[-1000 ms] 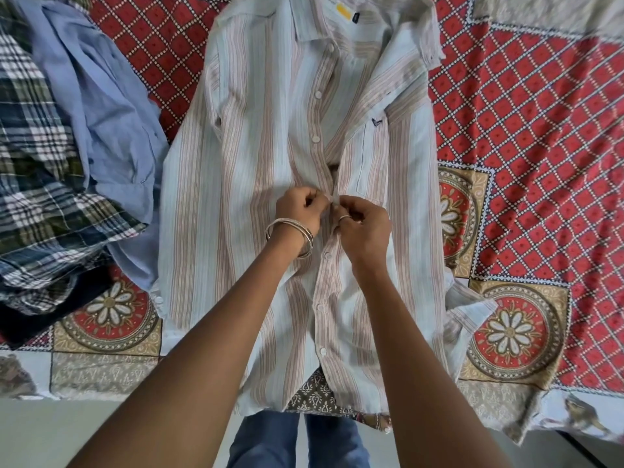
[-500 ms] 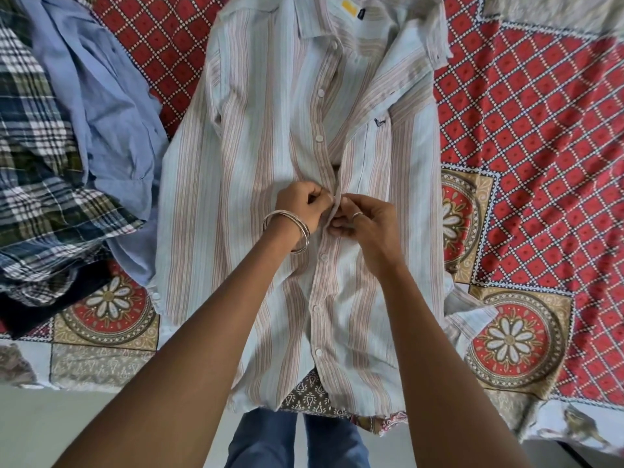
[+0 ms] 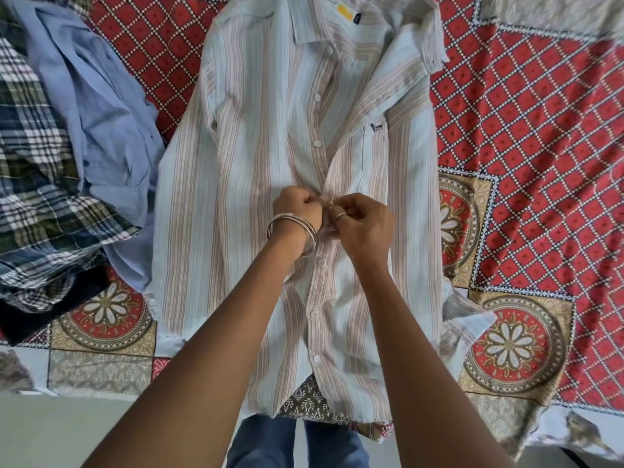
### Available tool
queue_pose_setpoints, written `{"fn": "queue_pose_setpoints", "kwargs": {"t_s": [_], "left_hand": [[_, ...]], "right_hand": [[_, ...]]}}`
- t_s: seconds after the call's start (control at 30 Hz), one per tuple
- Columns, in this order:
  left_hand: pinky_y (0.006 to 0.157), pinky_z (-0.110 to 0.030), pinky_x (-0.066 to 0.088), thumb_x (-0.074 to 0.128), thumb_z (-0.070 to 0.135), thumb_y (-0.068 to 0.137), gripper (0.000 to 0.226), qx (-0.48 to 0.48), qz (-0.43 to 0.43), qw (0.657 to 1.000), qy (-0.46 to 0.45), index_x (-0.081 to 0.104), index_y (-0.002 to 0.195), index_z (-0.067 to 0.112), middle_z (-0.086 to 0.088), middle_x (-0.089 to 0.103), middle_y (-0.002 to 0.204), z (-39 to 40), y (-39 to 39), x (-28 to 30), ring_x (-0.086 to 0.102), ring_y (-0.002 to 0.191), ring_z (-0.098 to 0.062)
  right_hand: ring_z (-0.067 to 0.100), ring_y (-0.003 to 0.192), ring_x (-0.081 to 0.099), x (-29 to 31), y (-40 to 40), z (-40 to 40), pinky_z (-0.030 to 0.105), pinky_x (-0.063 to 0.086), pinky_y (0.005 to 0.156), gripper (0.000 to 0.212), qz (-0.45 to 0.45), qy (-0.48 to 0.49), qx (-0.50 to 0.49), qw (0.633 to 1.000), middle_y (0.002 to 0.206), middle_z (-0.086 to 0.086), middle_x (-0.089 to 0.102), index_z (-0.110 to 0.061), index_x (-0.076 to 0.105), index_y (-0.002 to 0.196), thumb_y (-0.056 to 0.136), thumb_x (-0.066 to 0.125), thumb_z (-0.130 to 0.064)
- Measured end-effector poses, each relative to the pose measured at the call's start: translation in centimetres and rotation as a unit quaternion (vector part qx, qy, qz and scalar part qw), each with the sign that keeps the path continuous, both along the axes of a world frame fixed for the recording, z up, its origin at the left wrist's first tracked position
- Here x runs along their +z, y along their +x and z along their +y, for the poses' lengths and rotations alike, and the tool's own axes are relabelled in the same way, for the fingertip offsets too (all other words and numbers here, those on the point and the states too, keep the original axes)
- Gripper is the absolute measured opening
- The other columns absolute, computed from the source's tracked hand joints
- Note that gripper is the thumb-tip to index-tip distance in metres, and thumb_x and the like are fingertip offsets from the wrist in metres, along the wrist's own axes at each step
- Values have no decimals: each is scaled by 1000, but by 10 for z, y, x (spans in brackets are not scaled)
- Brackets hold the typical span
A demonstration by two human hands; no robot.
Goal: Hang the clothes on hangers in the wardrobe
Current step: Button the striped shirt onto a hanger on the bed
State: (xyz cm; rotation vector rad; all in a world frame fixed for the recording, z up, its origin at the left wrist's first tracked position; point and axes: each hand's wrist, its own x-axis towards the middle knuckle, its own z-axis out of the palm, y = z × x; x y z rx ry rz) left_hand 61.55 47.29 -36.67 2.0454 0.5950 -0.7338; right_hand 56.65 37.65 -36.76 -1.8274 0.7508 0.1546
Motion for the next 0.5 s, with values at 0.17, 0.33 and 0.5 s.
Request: {"fn": "queue_pose_setpoints", "kwargs": {"t_s": [0.17, 0.33, 0.5], "left_hand": [[53, -23, 37, 58, 18, 94, 26, -98, -22, 995, -21, 60, 71, 4, 0, 50, 61, 10, 0, -1, 46, 55, -12], [65, -26, 44, 61, 14, 90, 10, -136, -147, 980, 20, 65, 83, 9, -4, 61, 78, 17, -1, -5, 56, 70, -17], [80, -44, 42, 66, 26, 86, 36, 12, -193, 923, 334, 54, 117, 11, -17, 47, 126, 46, -11, 1, 44, 115, -37]], "right_hand": [[23, 59, 54, 8, -1, -9, 30, 46, 54, 9, 43, 231, -49, 971, 66, 11, 59, 0, 66, 78, 84, 59, -1], [14, 54, 51, 13, 2, -16, 26, 43, 52, 14, 84, 273, -59, 957, 65, 4, 55, -6, 63, 84, 95, 53, -6], [21, 83, 60, 0, -20, -40, 36, 51, 75, 13, 107, -113, -104, 982, 89, 4, 65, -10, 62, 100, 94, 50, -10]]}}
